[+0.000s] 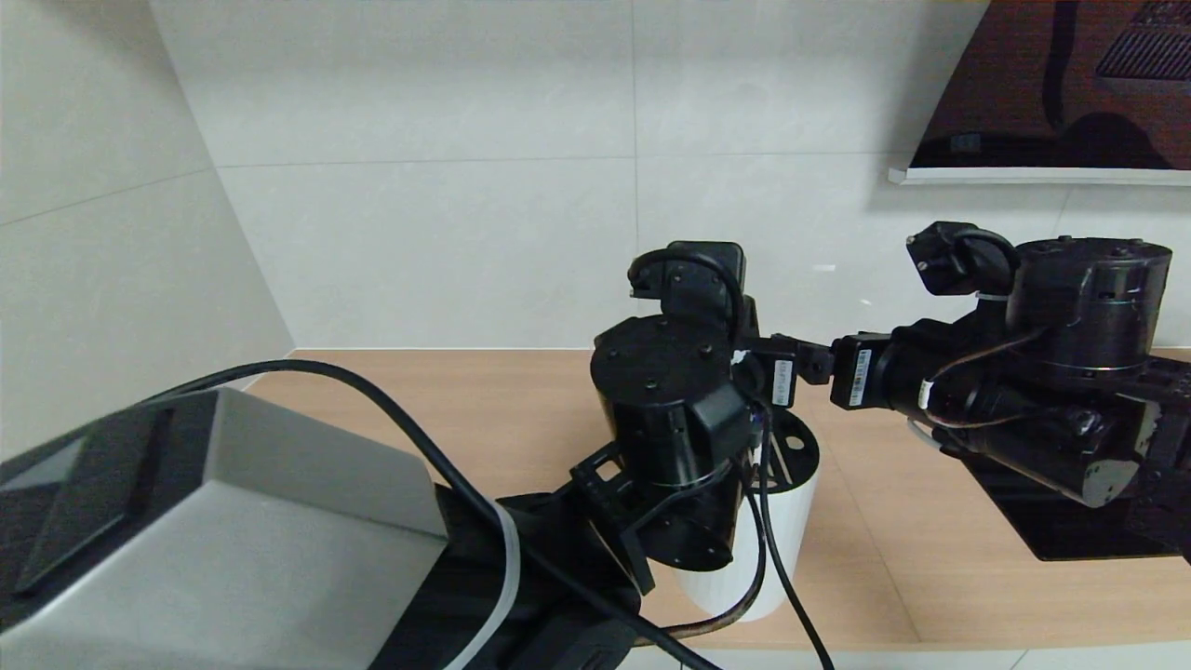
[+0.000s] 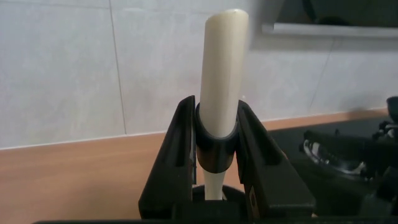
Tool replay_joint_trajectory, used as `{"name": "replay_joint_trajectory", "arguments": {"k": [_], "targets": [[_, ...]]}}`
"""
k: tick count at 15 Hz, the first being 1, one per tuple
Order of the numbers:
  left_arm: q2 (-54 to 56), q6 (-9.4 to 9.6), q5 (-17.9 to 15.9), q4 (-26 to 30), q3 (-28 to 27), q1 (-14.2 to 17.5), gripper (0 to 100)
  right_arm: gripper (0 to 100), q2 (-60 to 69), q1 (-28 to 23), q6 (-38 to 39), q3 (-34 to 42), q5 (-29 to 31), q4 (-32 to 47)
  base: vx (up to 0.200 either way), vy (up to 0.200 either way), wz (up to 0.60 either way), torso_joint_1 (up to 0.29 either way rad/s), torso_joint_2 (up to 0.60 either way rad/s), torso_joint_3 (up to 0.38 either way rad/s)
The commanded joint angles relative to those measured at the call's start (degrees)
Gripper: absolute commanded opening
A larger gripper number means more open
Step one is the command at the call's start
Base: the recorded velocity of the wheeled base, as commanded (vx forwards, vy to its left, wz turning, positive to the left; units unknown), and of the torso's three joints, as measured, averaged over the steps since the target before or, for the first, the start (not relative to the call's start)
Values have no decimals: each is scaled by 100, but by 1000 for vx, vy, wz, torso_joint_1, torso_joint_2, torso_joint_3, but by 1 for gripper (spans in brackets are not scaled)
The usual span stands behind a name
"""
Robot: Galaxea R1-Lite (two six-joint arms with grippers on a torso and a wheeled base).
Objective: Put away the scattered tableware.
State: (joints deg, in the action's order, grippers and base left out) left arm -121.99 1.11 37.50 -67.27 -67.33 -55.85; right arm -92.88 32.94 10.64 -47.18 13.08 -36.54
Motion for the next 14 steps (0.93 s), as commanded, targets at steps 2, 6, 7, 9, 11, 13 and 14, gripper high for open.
{"name": "replay_joint_trajectory", "arguments": {"k": [2,6,7,9,11,13,14], "targets": [[-97,-102,3,-6,176,-5,0,100,-72,2,-1,-2,2,-3,0,0,0,0,0,0],[-273,-181,3,-14,255,-14,0,100,-116,2,-10,7,10,-3,0,0,0,0,0,0],[-325,-190,3,-14,255,-14,0,100,-116,2,-10,7,10,-3,0,0,0,0,0,0],[-457,-199,3,-14,255,-23,0,100,-116,11,-10,16,10,-3,0,0,0,0,0,0],[-589,-199,3,-14,255,-49,0,100,-116,11,-10,42,10,-3,0,0,0,0,0,0],[-730,-208,3,-14,264,-58,0,100,-134,11,-10,42,10,-3,0,0,0,0,0,0],[-774,-208,3,-14,264,-58,0,100,-151,11,-10,42,10,-12,0,0,0,0,0,0]]}}
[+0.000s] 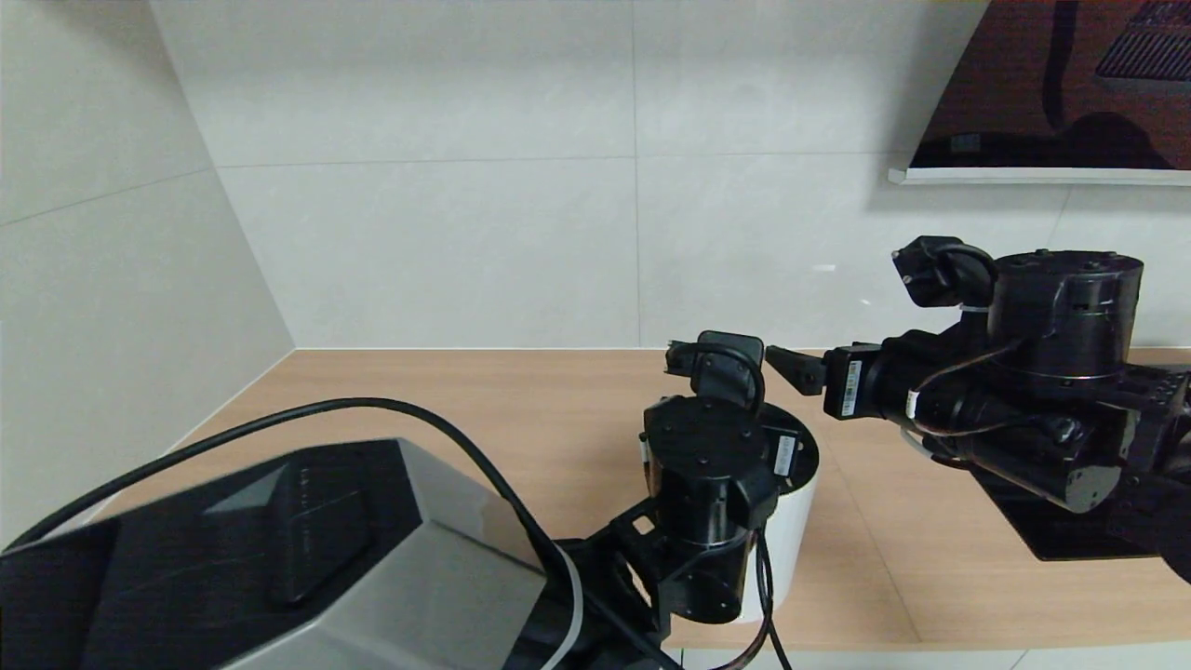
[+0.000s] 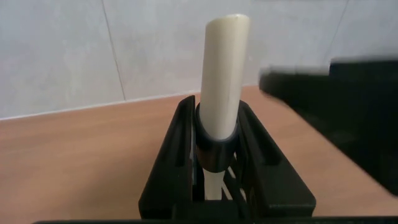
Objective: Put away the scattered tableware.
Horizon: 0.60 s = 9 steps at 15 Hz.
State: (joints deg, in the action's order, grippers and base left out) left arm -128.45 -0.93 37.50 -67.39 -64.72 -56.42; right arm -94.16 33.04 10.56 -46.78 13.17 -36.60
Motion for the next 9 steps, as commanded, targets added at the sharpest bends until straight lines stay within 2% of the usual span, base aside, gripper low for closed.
{"name": "replay_joint_trajectory", "arguments": {"k": [1,9], "targets": [[-207,-4,3,-20,21,-10,0,100,-41,1,-1,2,2,-5,0,0,0,0,0,0],[-312,-39,3,-20,30,-1,0,100,-32,1,8,11,2,-5,0,0,0,0,0,0]]}}
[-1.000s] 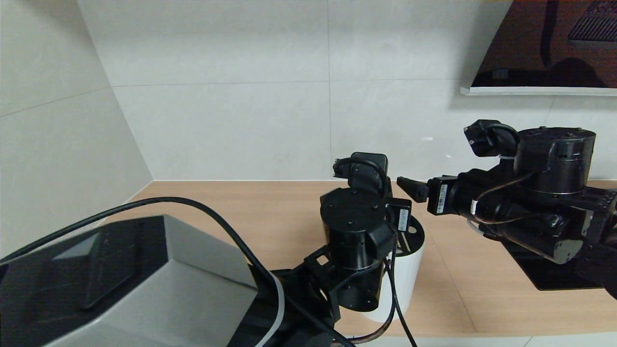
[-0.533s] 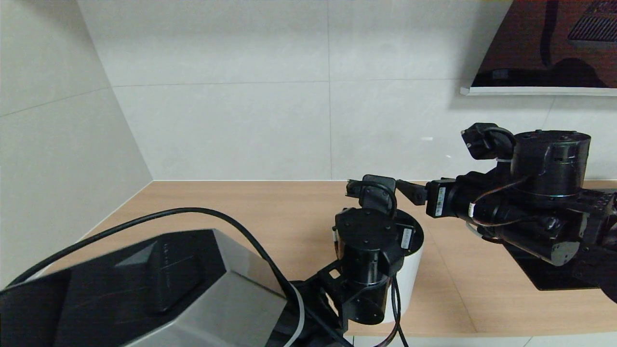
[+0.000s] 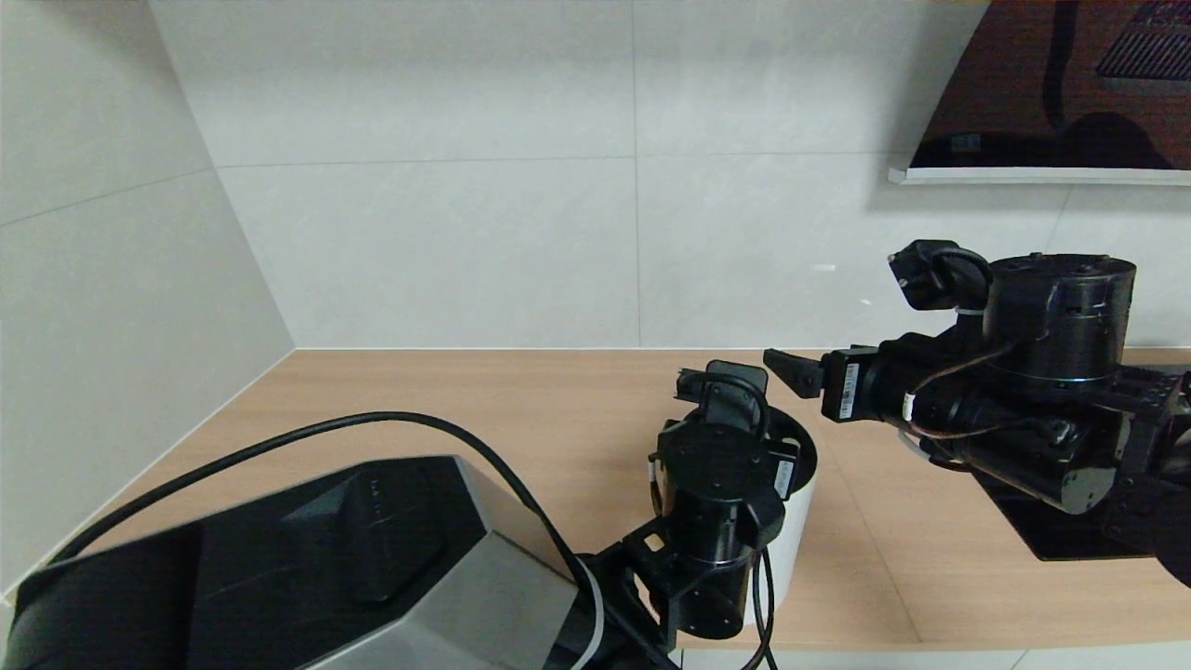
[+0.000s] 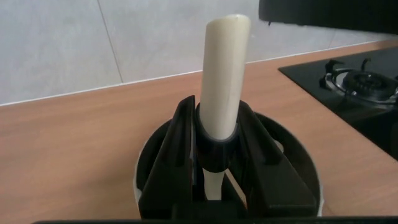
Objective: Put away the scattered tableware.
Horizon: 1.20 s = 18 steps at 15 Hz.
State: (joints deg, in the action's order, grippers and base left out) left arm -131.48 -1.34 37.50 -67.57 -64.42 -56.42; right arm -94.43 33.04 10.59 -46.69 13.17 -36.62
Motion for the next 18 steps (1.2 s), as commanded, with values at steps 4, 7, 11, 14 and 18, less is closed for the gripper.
{"name": "replay_joint_trajectory", "arguments": {"k": [4,7,11,14,18], "targets": [[-1,-15,3,-19,8,-1,100,100,-5,1,-5,2,2,-3,0,0,0,0,0,0],[25,-24,3,-45,43,-1,100,100,-5,1,-5,2,2,-3,0,0,0,0,0,0],[483,-24,-67,-160,465,-1,100,100,3,1,-5,11,2,-3,0,0,0,0,0,0],[1282,-50,-524,-177,1045,8,100,100,3,1,4,11,2,-3,0,0,0,0,0,0],[2706,-182,-2097,-133,2258,289,100,100,188,-78,13,11,2,-3,0,0,0,0,0,0]]}}
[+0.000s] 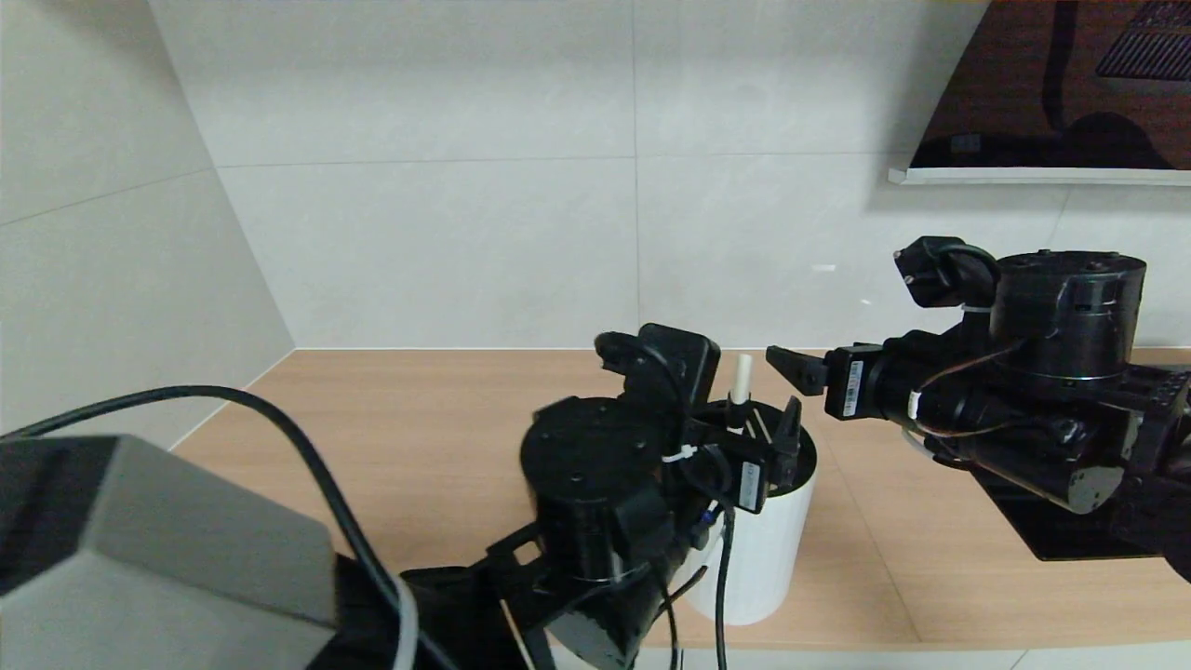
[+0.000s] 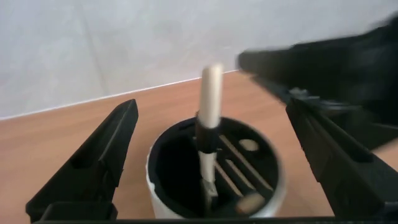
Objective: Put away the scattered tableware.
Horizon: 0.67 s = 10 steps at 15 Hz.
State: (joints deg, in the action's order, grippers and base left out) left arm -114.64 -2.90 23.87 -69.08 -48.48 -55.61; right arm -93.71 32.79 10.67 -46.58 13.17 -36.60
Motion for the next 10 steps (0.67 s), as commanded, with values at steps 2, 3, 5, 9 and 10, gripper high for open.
{"name": "replay_joint_trajectory", "arguments": {"k": [2,3,5,9,10], "targets": [[1655,-35,-1244,35,999,464,100,100,388,-177,-3,26,-7,3,0,0,0,0,0,0],[1858,-35,-1279,35,1069,543,100,100,503,-247,-12,35,2,3,0,0,0,0,0,0],[2701,-35,-1288,35,1517,938,100,100,1039,-414,-12,228,19,12,0,0,0,0,0,0],[4222,-26,-1279,229,2414,1307,100,100,2392,-634,-38,949,-7,126,0,0,0,0,0,0],[4943,-17,-1279,633,2704,1536,100,100,3016,-643,-144,1265,11,241,0,0,0,0,0,0]]}}
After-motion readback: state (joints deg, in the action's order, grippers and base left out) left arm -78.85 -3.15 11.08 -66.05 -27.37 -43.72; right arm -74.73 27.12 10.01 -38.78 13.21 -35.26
